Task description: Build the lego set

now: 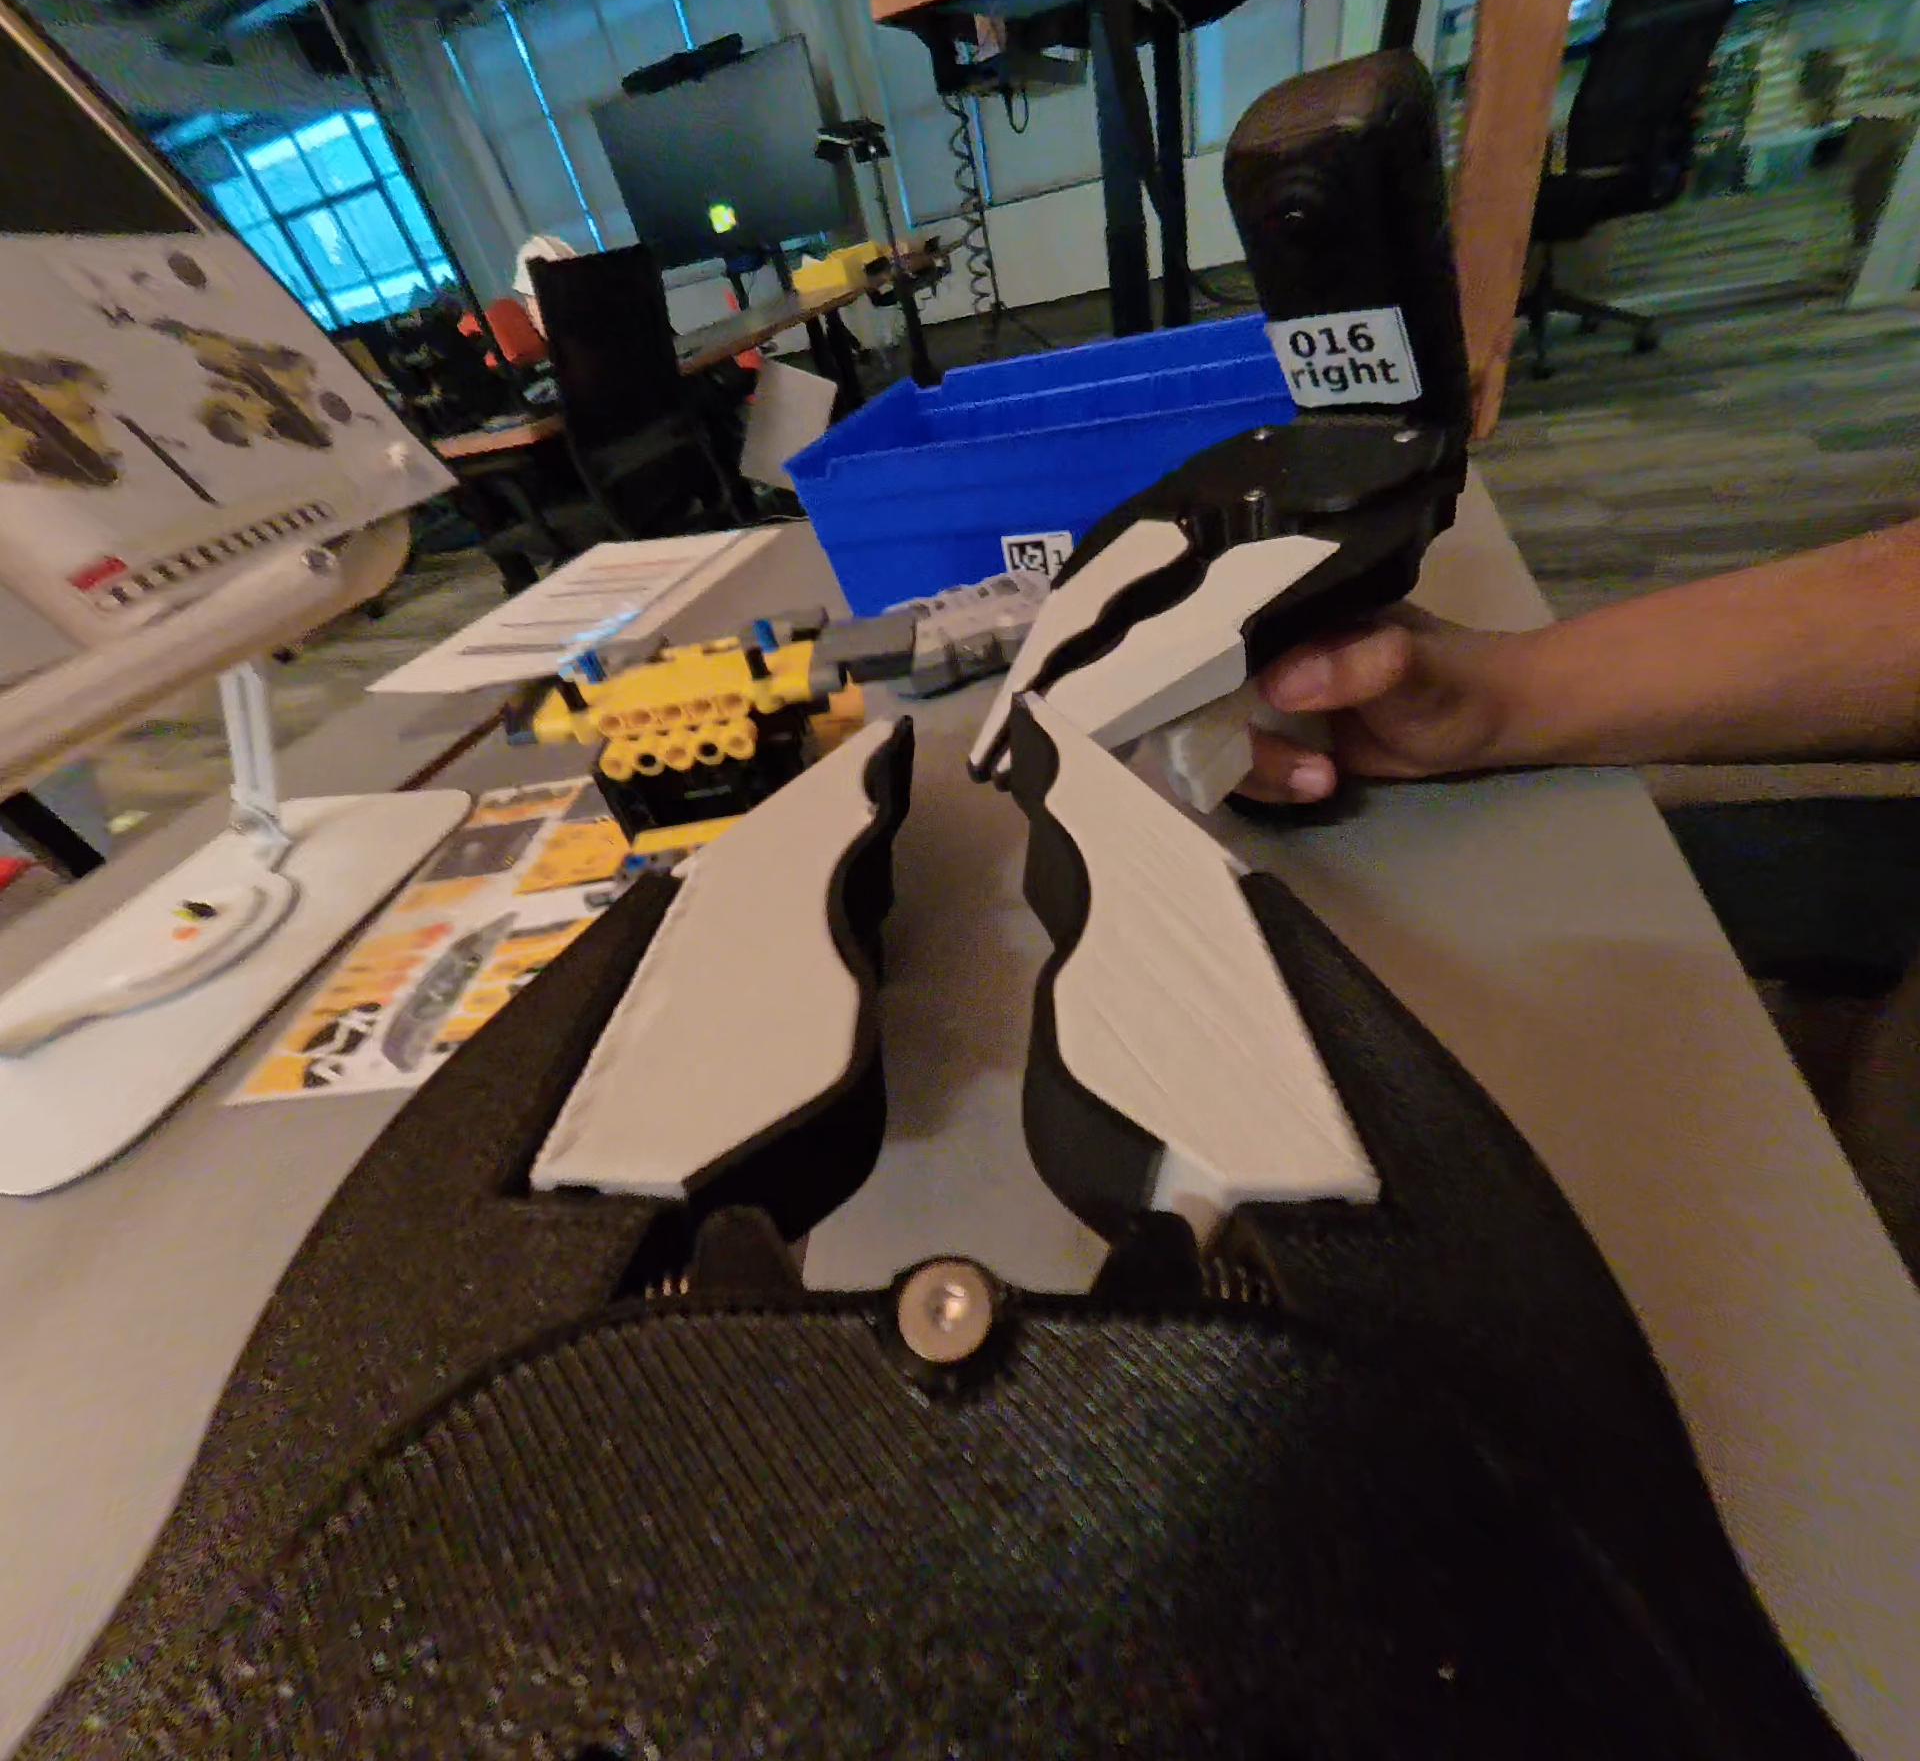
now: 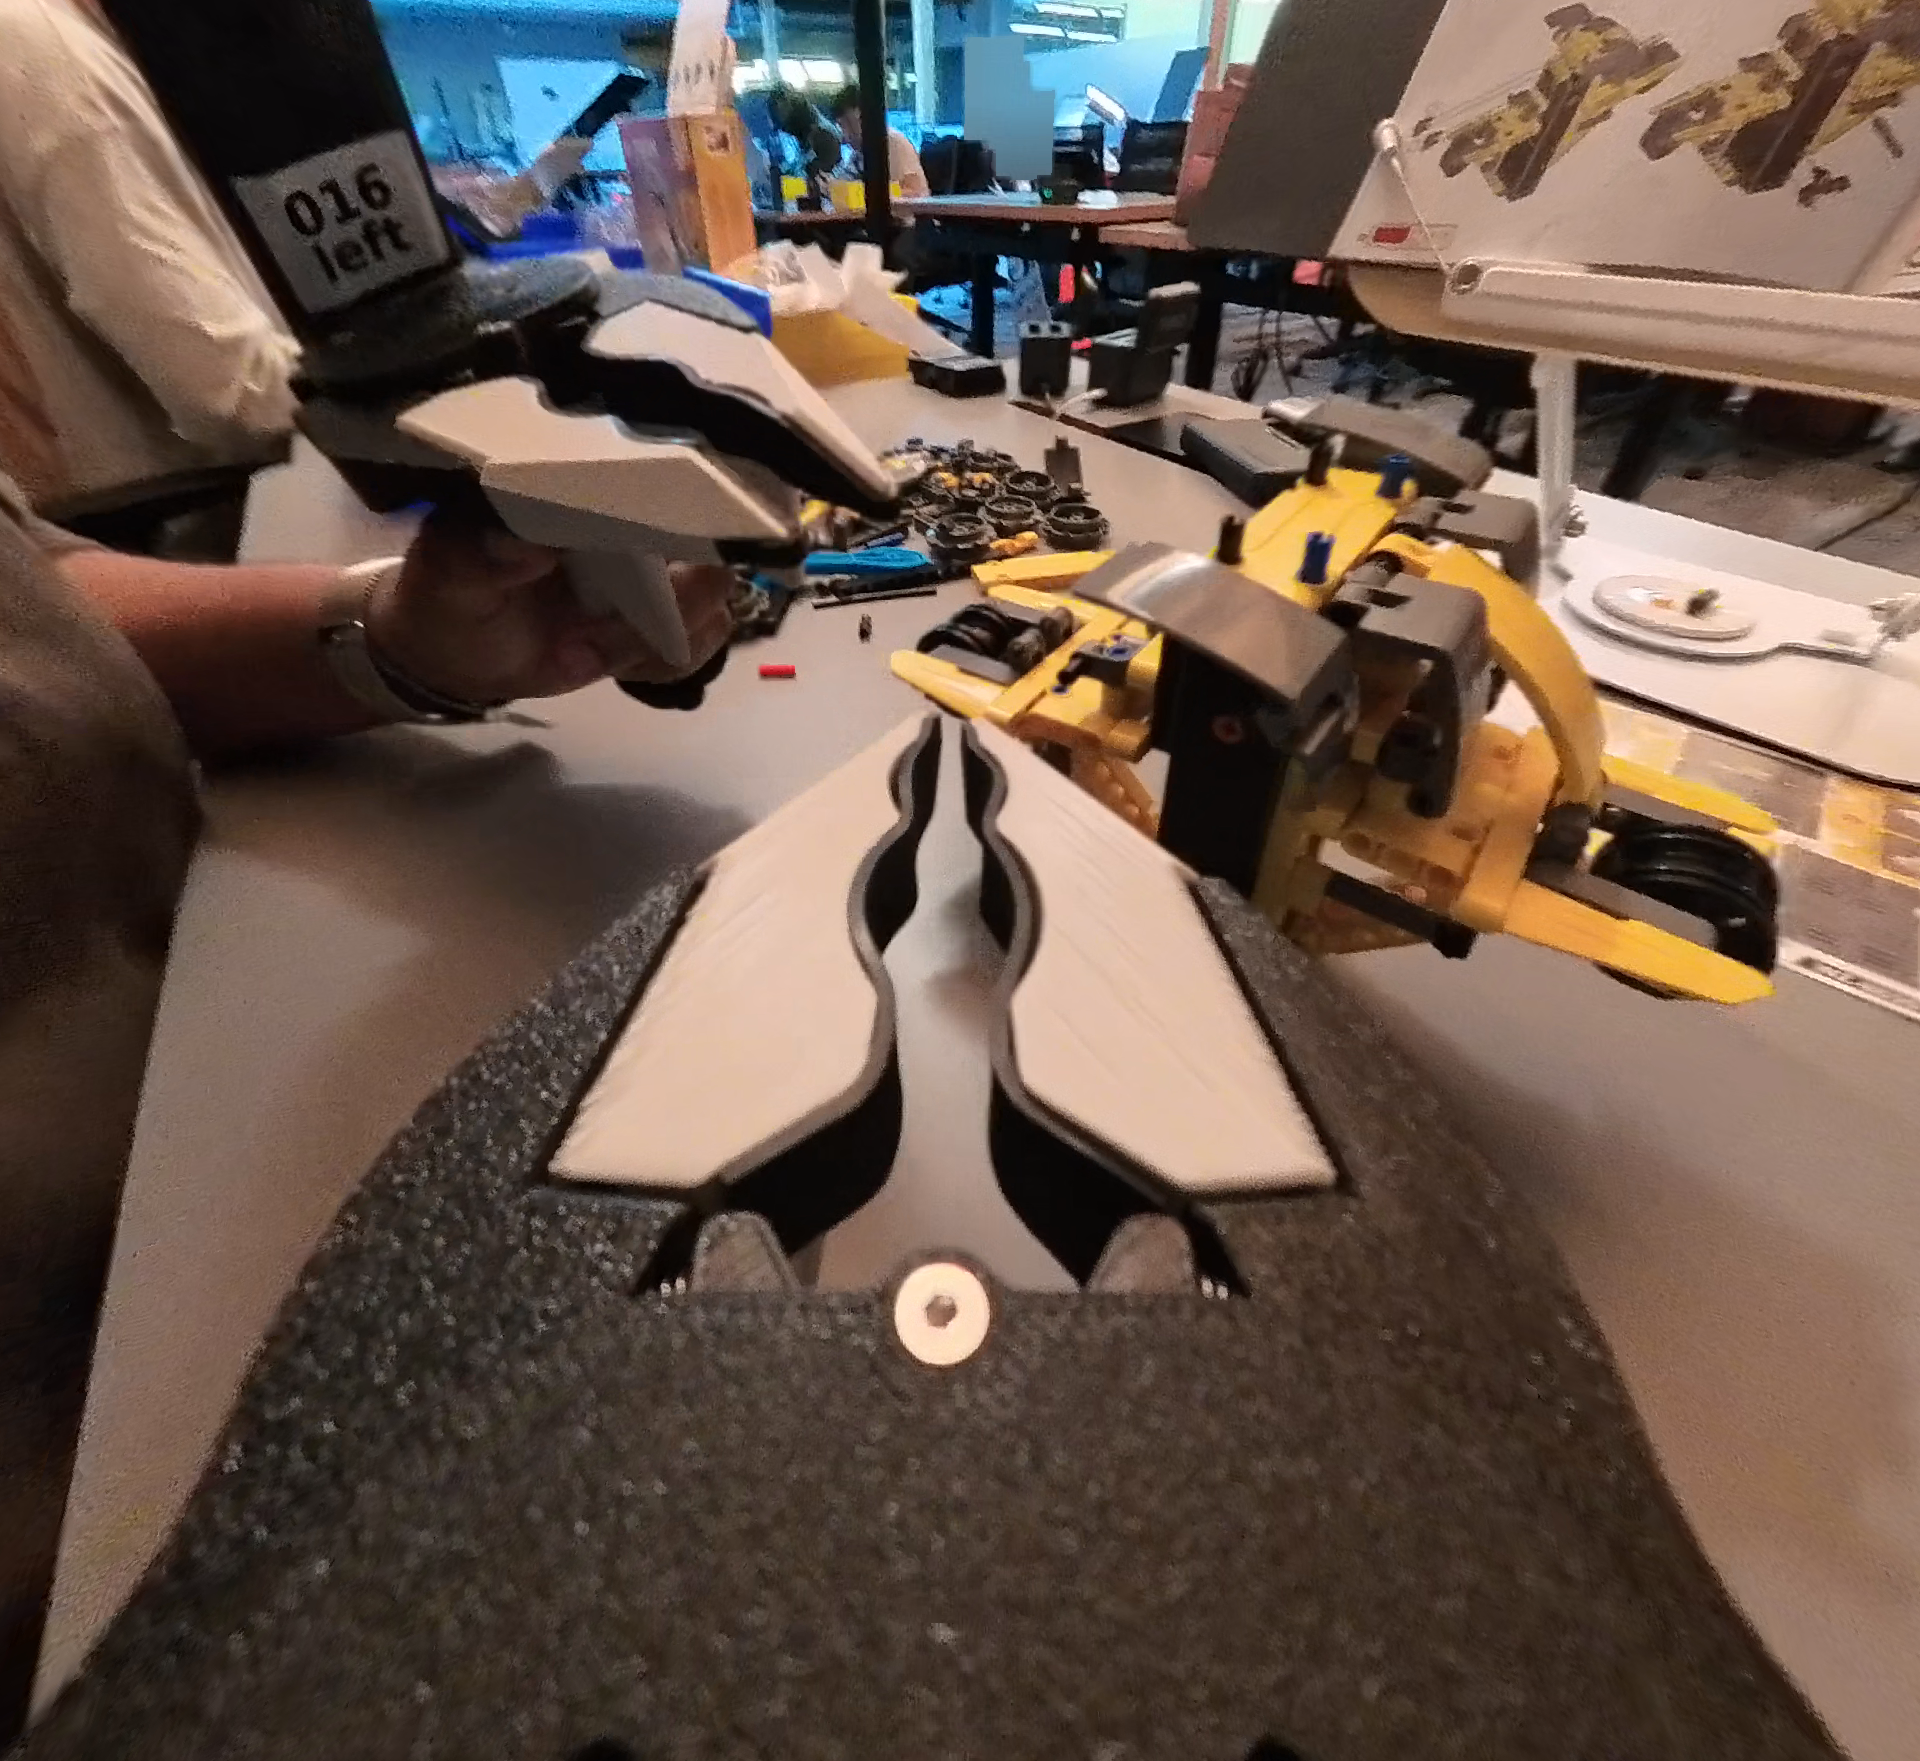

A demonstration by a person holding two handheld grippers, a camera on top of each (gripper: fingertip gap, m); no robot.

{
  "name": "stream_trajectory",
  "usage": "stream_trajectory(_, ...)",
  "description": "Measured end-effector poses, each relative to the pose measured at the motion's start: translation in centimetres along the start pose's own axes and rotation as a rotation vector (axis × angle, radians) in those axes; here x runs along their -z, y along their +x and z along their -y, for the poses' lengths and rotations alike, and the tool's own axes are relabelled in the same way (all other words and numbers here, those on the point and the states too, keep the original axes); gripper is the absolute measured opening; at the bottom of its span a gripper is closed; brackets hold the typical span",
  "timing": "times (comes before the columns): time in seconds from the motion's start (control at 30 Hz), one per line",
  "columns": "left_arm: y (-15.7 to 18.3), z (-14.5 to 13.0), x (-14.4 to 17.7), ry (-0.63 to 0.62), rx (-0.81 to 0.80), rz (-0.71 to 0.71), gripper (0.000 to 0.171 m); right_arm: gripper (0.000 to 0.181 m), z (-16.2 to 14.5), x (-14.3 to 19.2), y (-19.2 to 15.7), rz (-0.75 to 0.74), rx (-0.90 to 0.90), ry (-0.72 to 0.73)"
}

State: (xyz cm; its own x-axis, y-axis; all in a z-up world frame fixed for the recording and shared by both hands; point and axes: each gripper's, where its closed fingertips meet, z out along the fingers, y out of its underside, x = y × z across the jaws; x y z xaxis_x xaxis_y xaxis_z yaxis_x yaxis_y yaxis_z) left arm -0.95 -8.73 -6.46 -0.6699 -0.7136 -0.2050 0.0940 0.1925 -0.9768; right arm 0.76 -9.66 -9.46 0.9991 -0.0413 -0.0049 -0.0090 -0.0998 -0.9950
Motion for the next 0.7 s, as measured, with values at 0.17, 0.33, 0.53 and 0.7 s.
stream_trajectory(0.17,0.6,-0.4,0.6,0.017,0.023,0.001,0.012,0.004,-1.0,-0.6,-0.6,-0.102,0.170,-0.078)
stream_trajectory(0.33,0.5,-0.3,0.7,-0.001,-0.004,0.021,0.014,0.003,-2.2,-1.8,-2.0,-0.044,0.298,-0.165)
stream_trajectory(0.53,-1.1,-0.2,1.3,0.022,-0.009,0.071,0.013,0.000,-0.8,-3.1,-5.2,0.306,0.461,-0.121)
stream_trajectory(0.7,-2.5,-0.3,2.0,0.026,-0.032,0.123,0.013,0.000,-1.1,-4.6,-6.9,0.518,0.431,-0.094)
